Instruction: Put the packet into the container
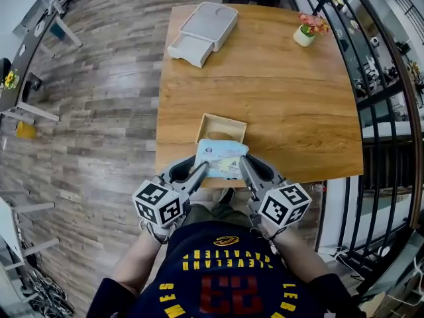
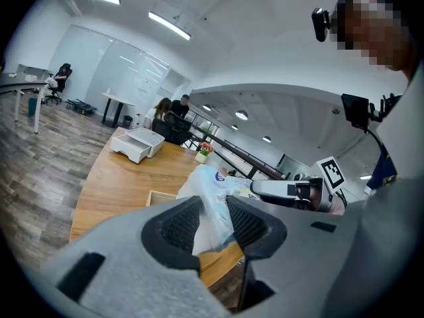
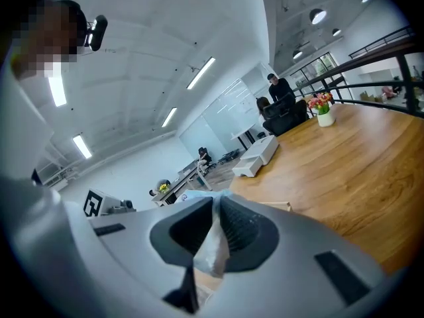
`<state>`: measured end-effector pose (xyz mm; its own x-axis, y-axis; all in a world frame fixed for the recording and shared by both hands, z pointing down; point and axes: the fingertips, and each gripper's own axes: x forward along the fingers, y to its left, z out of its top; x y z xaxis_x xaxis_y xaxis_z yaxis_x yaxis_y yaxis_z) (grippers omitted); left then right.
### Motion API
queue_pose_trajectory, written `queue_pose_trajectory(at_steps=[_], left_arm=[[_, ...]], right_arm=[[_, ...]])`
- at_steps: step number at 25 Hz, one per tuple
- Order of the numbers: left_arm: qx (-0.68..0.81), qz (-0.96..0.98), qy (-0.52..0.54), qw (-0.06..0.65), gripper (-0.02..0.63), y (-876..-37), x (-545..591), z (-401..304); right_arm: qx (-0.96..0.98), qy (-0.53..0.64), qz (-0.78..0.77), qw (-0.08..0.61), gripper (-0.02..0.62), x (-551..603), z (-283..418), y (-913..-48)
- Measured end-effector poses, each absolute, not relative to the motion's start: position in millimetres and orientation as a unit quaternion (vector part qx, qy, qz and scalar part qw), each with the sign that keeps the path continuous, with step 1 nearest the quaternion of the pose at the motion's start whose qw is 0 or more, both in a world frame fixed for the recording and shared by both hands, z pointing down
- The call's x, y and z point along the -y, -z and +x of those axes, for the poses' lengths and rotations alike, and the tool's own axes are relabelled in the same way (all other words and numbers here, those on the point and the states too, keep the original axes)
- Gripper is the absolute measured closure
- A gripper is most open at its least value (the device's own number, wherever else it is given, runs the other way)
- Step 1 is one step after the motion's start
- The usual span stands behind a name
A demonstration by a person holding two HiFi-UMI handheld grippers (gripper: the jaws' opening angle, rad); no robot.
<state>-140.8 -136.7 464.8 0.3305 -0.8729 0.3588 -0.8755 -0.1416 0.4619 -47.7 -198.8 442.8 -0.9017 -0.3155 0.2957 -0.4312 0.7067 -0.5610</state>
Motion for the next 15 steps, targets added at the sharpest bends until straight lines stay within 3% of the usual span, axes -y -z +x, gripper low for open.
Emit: queue_pose_trajectory(at_steps=[15], left_arm=[[0.559,0.758,-0.045,0.333,0.471,-504.9,202.2,-174.5]], right_arm=[[0.899,-0.349,0.238,0.118,0.557,260.2,-79.7,-485.7]])
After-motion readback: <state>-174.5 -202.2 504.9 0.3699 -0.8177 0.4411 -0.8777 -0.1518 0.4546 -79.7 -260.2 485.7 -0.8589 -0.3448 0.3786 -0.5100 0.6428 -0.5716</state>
